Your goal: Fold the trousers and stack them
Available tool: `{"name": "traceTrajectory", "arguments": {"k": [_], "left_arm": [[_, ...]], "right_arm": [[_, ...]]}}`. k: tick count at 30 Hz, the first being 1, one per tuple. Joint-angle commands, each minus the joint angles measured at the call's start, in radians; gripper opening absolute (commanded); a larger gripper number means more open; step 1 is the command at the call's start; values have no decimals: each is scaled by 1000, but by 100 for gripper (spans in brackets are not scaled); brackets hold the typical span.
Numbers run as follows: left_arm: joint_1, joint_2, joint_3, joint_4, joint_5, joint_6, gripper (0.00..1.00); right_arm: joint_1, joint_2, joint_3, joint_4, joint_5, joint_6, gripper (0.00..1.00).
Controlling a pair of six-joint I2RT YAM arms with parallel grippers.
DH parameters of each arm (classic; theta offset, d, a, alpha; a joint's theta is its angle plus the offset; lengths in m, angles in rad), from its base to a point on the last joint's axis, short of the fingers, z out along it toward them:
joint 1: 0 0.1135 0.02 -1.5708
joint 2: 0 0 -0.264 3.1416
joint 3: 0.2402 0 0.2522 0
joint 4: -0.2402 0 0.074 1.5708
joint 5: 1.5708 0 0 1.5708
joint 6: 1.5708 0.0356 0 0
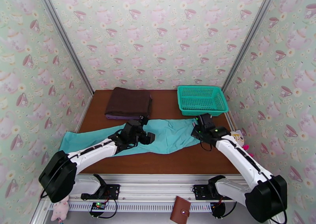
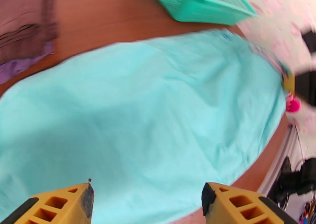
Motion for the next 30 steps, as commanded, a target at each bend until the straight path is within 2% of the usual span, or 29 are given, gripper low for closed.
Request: {"name": "traceTrajectory", "arguments": {"k": [1,4,8,12,17,21,23,26,29,30], "left_arm": [[-58,-31,-11,15,-42,57,76],[-116,-66,-20,31,-57,99,76],[-212,-53,-13,96,8,190,75],[-271,108,37,180,65,280,73],[-326,338,138,265,69,332,72],[-351,458,231,284,-83,382,72],[-362,508,258,330,-206,409,73],[-355,606,363,349,-333,434,74],[-338,718,467,309,-359,423,74],[-328,750,504,274,-332,408,74]], "right_arm": [[-1,76,113,82,-73,-135,0],[-3,134,213,92,-53,-174,0],[-24,171,266,136,-25,-160,0],[-74,163,265,187,-16,-56,0],[-100,119,210,308,-19,54,0],[-99,112,212,358,-45,80,0],[-99,120,219,367,-71,80,0],[-99,122,206,390,-107,91,0],[-100,131,196,400,-141,96,0],[-99,134,194,399,-145,95,0]]}}
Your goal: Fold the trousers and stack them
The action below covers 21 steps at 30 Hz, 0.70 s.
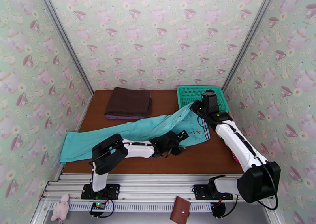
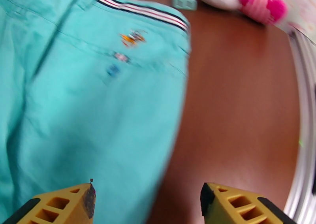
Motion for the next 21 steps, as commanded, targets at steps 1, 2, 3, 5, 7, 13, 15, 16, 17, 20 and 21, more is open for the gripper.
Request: {"name": "traceTrajectory", "arguments": {"k": [1,2,3,5,7,13,15,16,17,20,21], "left_arm": [[28,93,83,-54,-19,-3,73],[33,101,87,-60,29,-14,73],[33,104,74,-50,84,-19,73],[29,98,51,-52,163,-28,73],[24,95,47,-113,220,-39,72],[-13,53,-54,-181,346,-56,70],[-31,29,-99,-182,367,-68,70],[-38,17,-117,-181,364,-79,70],[-45,9,-132,-184,364,-88,70],[-80,-41,-170,-198,382,-100,69],[-94,-60,-172,-195,362,-98,69]], "right_arm": [[-2,-9,-9,74,-39,21,0],[-2,-10,-14,79,-42,20,0],[-2,-13,-16,81,-41,18,0],[-2,-16,-15,82,-45,13,0],[-2,-21,-17,88,-53,11,0],[-3,-61,-47,74,-55,6,1],[-3,-88,-84,71,-56,8,1],[-2,-105,-111,74,-60,14,1],[-2,-122,-136,83,-66,22,2],[-2,-183,-213,86,-84,38,2],[-2,-205,-233,80,-77,36,2]]}}
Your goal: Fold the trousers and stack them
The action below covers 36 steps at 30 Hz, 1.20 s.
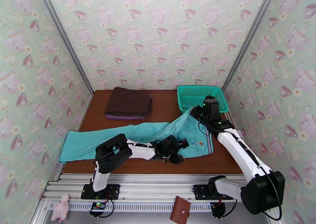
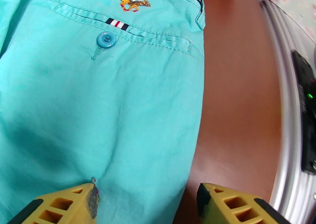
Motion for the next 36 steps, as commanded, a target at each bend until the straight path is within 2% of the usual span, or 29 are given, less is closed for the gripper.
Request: {"name": "traceTrajectory", "arguments": {"k": [1,4,9,13,16,20,25,31,36], "left_arm": [[-55,-36,-73,-111,20,-32,70],[-86,-86,-68,-65,-157,-5,71],[-104,-127,-41,121,-356,79,72],[-92,-51,54,184,-392,156,73],[-75,43,114,296,-385,201,73],[-50,187,224,377,-461,222,75],[-10,284,347,324,-525,223,75],[14,321,412,316,-541,226,78],[38,402,567,154,-515,204,81]], "right_arm": [[-3,-72,-54,33,-7,12,3],[-3,-124,-81,31,54,-18,2],[-4,-171,-53,60,-2,-68,3],[-4,-177,-46,52,-54,-95,5],[-4,-178,-64,50,-65,-70,5],[-4,-178,-81,53,-85,-40,5],[-4,-194,-81,45,-95,-37,6],[-4,-223,-90,15,-93,-34,6],[-4,-254,-107,-8,-94,-27,6]]}}
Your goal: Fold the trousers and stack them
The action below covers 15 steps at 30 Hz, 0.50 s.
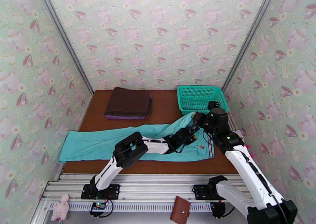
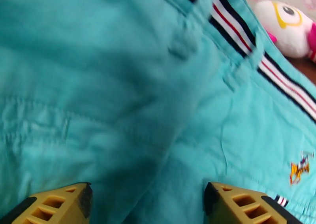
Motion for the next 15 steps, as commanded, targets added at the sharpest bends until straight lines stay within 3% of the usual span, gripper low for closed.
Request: {"name": "traceTrajectory", "arguments": {"k": [1,7,11,15], "left_arm": [[11,75,96,-107,1,-10,81],[15,110,145,-152,54,-39,82],[12,25,14,-30,176,-15,82],[5,-117,-189,43,369,-3,82]], "right_arm": [[-4,-36,-11,-9,-10,15,6],[-4,-36,-17,-30,-22,-9,6],[-5,-13,-23,-19,-16,-47,7],[-9,-7,-18,-85,113,-120,7]]}}
